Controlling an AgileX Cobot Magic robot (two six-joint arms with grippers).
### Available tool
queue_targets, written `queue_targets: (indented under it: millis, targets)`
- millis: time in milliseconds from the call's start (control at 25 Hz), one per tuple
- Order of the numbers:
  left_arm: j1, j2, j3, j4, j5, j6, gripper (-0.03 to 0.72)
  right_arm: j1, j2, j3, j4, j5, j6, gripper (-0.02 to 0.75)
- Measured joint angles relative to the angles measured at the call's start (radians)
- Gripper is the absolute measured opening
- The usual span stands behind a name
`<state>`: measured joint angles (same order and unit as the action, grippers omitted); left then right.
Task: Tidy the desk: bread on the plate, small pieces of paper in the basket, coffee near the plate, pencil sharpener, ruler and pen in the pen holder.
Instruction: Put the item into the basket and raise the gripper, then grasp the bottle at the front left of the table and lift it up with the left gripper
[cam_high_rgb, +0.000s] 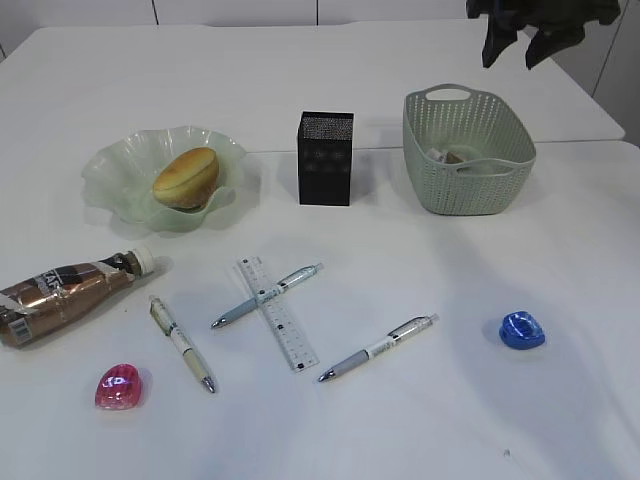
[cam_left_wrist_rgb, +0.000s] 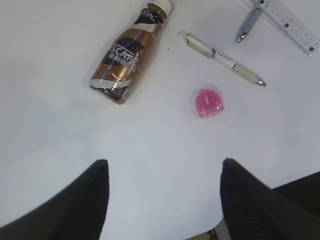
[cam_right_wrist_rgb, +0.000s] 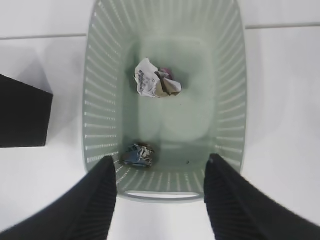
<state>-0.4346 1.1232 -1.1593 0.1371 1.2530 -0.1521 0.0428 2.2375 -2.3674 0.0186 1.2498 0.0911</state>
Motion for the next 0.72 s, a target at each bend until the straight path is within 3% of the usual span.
queue_targets:
  millis: [480, 720]
  targets:
    - [0.0, 0.16, 0.0, 0.101, -0.01, 0.017, 0.496, 0.0, -0.189, 0.131, 0.028, 0.003, 0.0, 0.447]
    - [0.067, 0.241, 0.0, 0.116, -0.014, 0.061, 0.496, 0.0, -0.268, 0.263, 0.043, 0.005, 0.0, 0.447]
